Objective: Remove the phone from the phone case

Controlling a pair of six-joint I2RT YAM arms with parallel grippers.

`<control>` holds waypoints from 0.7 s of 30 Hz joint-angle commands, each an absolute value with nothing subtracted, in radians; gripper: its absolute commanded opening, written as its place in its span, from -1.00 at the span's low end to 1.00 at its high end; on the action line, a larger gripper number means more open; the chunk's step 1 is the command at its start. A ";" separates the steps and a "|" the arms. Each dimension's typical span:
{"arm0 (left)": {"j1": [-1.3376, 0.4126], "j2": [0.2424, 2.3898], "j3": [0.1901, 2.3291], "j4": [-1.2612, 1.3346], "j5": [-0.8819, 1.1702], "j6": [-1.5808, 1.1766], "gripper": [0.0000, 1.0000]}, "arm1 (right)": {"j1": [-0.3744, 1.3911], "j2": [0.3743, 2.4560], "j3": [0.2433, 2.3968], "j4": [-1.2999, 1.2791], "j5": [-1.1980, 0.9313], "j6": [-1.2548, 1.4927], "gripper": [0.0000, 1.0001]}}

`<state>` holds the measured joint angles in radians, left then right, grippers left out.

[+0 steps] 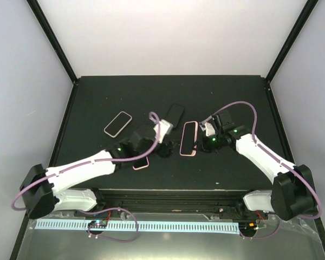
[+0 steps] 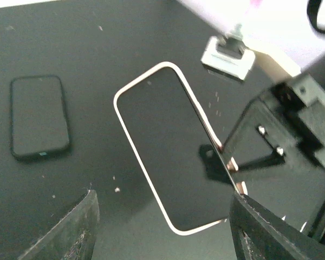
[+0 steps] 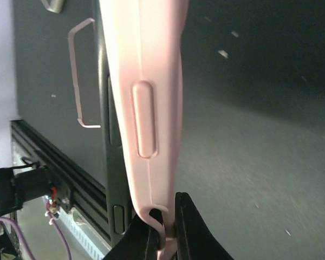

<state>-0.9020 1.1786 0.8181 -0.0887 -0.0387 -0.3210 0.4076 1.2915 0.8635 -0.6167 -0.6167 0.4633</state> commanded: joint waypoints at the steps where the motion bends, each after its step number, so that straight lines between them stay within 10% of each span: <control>1: -1.024 1.271 0.829 -0.032 -0.252 -0.252 0.34 | 0.403 1.326 0.897 -0.723 -0.534 0.493 -0.98; 21: -1.101 1.529 0.948 -0.034 -0.351 -0.255 0.36 | 0.359 1.522 0.952 -0.684 -0.547 0.506 -0.98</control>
<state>-1.0954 1.4960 0.8764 -0.0231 -0.2951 -0.2615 0.3637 1.5032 0.9092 -0.7185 -0.5331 0.4828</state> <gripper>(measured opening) 0.672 0.053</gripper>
